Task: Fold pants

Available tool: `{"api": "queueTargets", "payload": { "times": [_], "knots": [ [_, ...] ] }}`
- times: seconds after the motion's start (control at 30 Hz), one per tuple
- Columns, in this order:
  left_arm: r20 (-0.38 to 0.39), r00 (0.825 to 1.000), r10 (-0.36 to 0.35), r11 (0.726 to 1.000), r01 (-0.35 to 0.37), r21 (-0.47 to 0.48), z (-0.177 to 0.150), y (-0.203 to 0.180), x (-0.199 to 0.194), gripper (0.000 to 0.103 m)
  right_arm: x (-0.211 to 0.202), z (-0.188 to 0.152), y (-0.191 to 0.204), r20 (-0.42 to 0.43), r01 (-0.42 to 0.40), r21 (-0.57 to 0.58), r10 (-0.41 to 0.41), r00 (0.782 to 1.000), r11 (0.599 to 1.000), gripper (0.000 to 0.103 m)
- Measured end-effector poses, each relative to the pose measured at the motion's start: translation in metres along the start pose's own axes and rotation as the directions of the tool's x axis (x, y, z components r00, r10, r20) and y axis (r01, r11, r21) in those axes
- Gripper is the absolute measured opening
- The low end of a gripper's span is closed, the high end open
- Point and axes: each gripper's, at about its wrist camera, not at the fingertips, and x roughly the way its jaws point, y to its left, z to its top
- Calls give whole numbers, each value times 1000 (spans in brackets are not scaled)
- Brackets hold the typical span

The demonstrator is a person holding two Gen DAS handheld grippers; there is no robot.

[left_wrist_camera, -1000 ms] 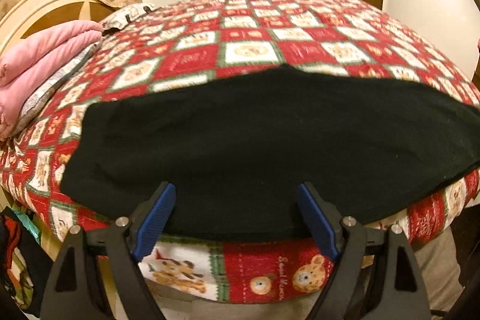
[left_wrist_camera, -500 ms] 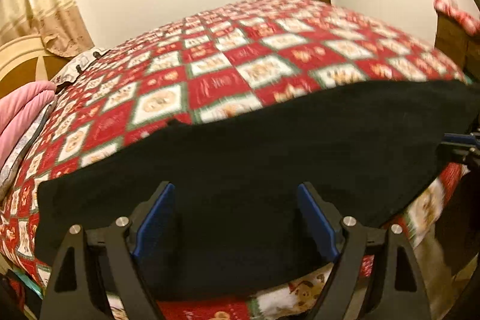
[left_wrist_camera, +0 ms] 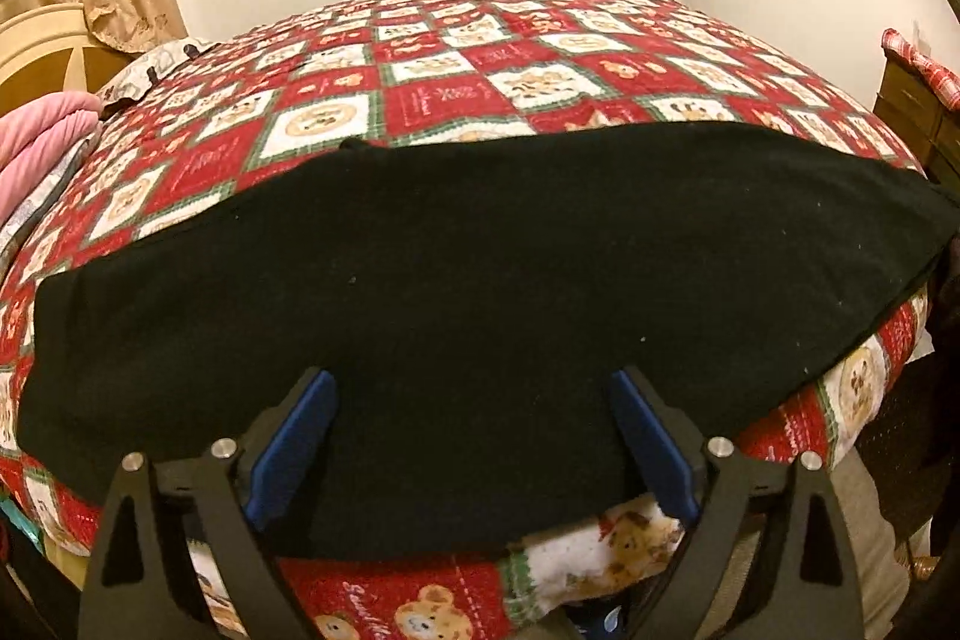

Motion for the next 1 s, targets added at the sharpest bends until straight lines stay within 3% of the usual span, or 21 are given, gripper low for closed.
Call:
{"api": "queueTargets", "payload": {
  "times": [0.07, 0.17, 0.33, 0.57, 0.6, 0.67, 0.83, 0.9, 1.0],
  "knots": [
    [-1, 1000, 3, 1000, -3, 0, 0, 0, 0, 96, 6, 11, -39, -12, 61, 111, -61, 998, 992, 77],
    [-5, 1000, 6, 1000, -6, -6, 0, 1, 1, 97, 14, 12, -75, -33, 114, 186, -110, 993, 976, 77],
    [-12, 1000, 9, 1000, -10, -17, 1, 2, 1, 98, 47, 2, -77, -95, 135, 158, -121, 988, 978, 77],
    [-16, 1000, 13, 1000, -13, -20, 1, 3, 2, 99, 66, 7, -53, -116, 221, 23, -217, 969, 975, 76],
    [-17, 1000, 12, 1000, -12, -22, 1, 3, 1, 99, 68, 6, -49, -128, 198, 8, -196, 972, 980, 61],
    [-17, 1000, 10, 1000, -10, -25, 1, 4, 2, 100, 73, 5, -40, -145, 208, -50, -214, 966, 977, 46],
    [-17, 1000, 6, 1000, -7, -28, 1, 4, 2, 100, 79, 4, -33, -164, 221, -102, -236, 958, 970, 27],
    [-17, 1000, 2, 999, -2, -33, 2, 5, 3, 100, 79, 6, -34, -170, 207, -105, -223, 960, 973, 14],
    [-11, 1000, -1, 999, 0, -38, 3, 6, 1, 99, 74, 8, -30, -189, 152, -89, -166, 968, 984, 11]
  ]
}}
